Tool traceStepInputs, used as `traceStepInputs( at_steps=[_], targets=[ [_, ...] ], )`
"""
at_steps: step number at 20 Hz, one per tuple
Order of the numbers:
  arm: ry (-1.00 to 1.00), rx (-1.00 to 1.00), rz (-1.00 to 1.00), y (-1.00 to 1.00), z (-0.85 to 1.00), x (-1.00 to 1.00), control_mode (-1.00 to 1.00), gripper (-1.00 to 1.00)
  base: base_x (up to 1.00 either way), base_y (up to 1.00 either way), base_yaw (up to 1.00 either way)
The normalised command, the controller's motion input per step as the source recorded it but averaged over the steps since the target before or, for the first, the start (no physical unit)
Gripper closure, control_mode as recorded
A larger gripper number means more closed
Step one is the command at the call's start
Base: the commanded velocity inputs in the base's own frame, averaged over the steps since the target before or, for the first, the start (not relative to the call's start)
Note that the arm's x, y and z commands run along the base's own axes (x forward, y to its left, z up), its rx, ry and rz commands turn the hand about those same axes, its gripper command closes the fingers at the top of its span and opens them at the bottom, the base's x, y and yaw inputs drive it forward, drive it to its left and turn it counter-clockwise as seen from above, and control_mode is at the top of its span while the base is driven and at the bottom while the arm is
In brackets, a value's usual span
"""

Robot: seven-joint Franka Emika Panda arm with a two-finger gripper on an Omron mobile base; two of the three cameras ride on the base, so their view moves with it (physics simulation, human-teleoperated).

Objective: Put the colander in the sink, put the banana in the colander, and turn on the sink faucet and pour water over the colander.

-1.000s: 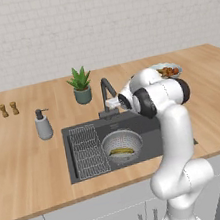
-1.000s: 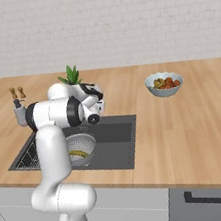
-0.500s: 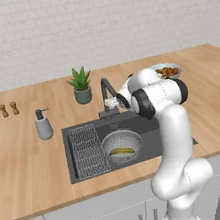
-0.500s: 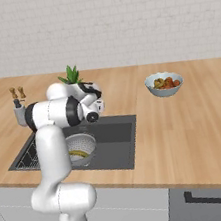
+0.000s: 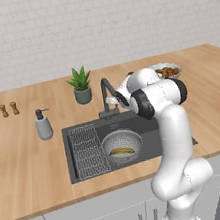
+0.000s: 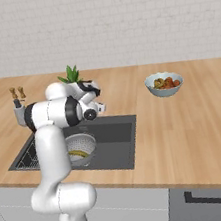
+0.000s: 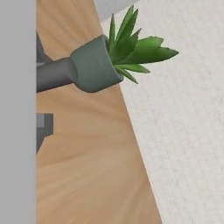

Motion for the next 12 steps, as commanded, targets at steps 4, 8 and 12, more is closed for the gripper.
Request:
traceStepInputs(
  at_steps=[4,8,12],
  targets=[
    [0.0,0.22,-0.03,-0.89,0.0,-0.24,-1.0,1.0,0.0,0.0,0.0],
    [0.0,0.2,-0.02,-0.85,0.0,-0.29,-1.0,1.0,0.0,0.0,0.0],
    [0.0,0.21,-0.02,-0.84,0.0,-0.38,-1.0,1.0,0.0,0.0,0.0]
  ],
)
